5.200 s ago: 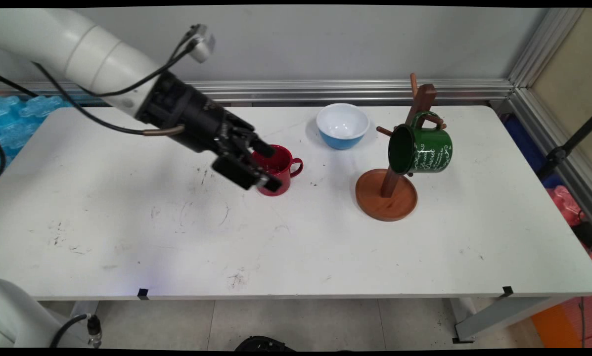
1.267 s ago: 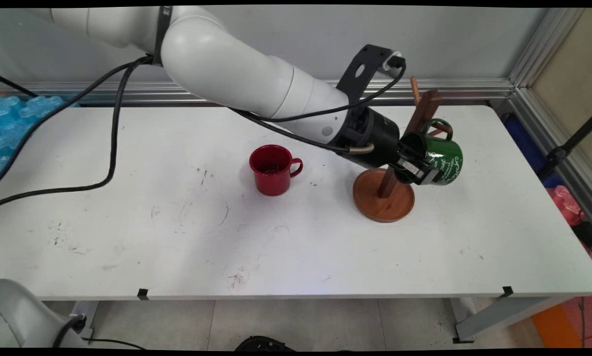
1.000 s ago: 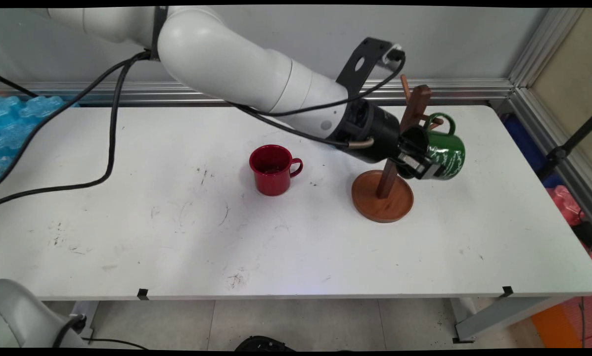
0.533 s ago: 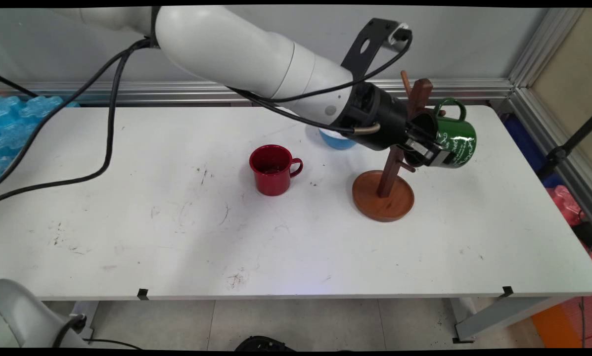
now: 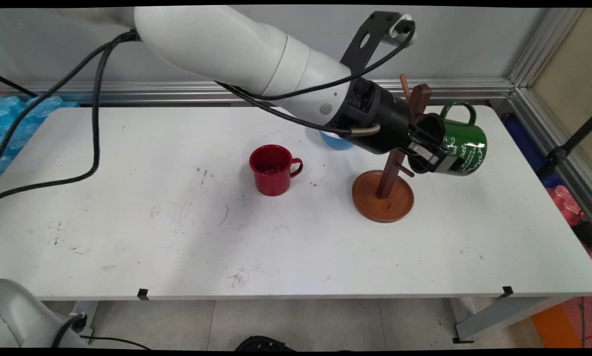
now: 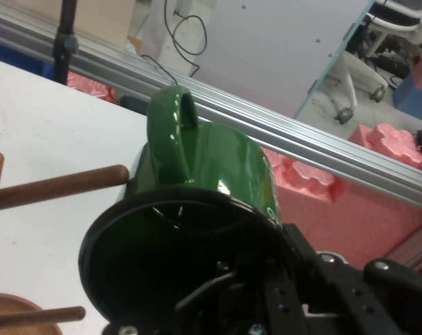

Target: Place the picked object on the table

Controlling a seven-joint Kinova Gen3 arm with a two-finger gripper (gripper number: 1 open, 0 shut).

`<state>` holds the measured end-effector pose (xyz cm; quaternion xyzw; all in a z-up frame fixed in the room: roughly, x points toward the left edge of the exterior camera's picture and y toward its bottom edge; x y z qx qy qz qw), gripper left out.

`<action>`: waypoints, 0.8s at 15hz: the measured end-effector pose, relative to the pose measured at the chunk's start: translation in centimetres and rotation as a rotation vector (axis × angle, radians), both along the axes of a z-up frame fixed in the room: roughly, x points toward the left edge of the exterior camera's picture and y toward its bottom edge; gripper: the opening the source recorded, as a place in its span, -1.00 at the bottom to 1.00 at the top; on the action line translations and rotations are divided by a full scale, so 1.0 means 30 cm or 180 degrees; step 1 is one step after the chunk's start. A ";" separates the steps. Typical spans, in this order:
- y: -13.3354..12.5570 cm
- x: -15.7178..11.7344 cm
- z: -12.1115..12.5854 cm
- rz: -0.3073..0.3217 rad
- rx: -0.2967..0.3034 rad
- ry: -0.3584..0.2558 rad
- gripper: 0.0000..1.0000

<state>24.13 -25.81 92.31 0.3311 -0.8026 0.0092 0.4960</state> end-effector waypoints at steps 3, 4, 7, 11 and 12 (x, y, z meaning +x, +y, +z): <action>0.023 0.004 0.013 -0.0038 0.0022 -0.0009 -1.00; 0.034 0.007 0.017 -0.0056 0.0030 -0.0021 -1.00; 0.057 0.020 0.028 -0.0096 0.0041 -0.0071 -1.00; 0.092 0.061 0.043 -0.0161 0.0041 -0.0226 -1.00; 0.100 0.079 0.047 -0.0178 0.0038 -0.0294 -1.00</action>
